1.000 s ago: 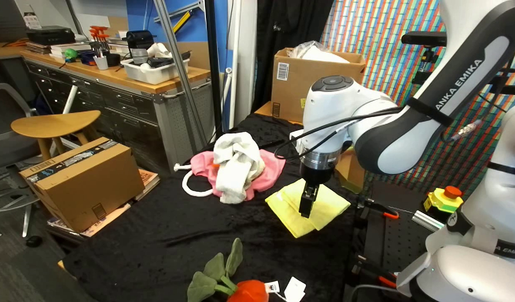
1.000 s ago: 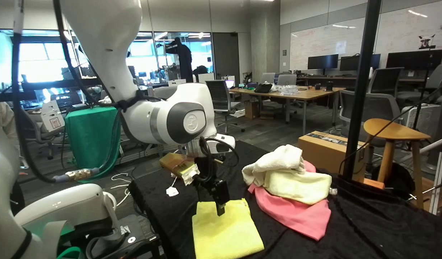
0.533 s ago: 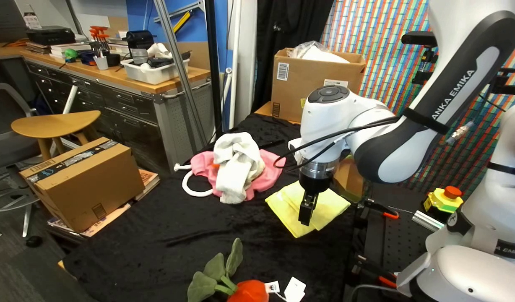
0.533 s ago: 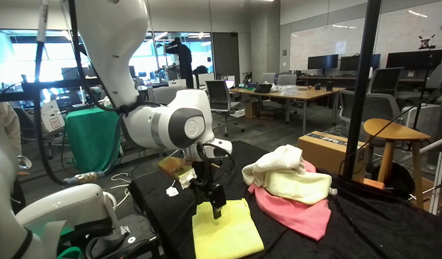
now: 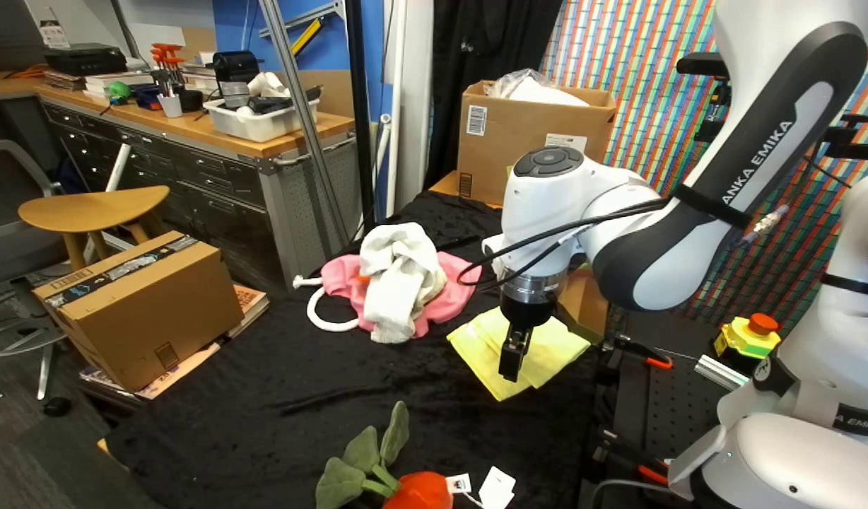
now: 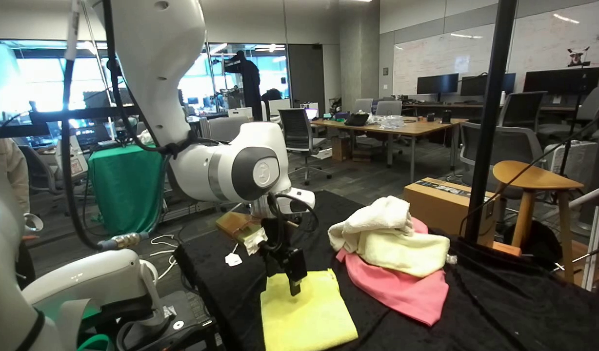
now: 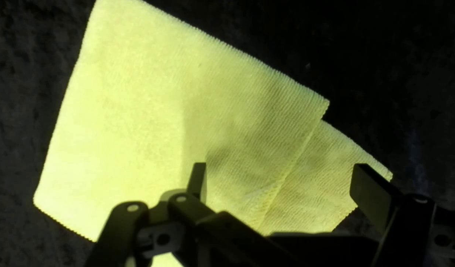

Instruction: Pile all the objects on the middle back of the table

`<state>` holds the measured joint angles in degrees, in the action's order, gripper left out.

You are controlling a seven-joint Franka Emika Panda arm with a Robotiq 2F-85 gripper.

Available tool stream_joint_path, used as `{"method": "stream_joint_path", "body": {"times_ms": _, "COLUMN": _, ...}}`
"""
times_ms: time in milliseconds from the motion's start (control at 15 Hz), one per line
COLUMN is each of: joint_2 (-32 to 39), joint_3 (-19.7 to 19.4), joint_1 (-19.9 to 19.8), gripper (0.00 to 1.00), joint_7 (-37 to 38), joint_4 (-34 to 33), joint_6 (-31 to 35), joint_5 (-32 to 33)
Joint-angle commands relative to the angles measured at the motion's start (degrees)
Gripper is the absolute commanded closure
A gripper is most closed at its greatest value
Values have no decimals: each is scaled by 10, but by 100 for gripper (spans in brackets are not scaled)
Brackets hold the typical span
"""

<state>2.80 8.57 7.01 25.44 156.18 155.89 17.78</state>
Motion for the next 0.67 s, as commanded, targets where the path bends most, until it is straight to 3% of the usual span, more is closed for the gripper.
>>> {"method": "stream_joint_path", "body": {"times_ms": 0, "joint_2": 16, "joint_3": -14, "joint_1": 10, "gripper": 0, "joint_7": 18, "joint_4": -14, "joint_6": 9, "joint_5": 20}}
{"method": "stream_joint_path", "body": {"times_ms": 600, "joint_2": 28, "joint_3": -26, "joint_1": 13, "gripper": 0, "joint_7": 12, "joint_4": -26, "joint_6": 10, "joint_5": 14}}
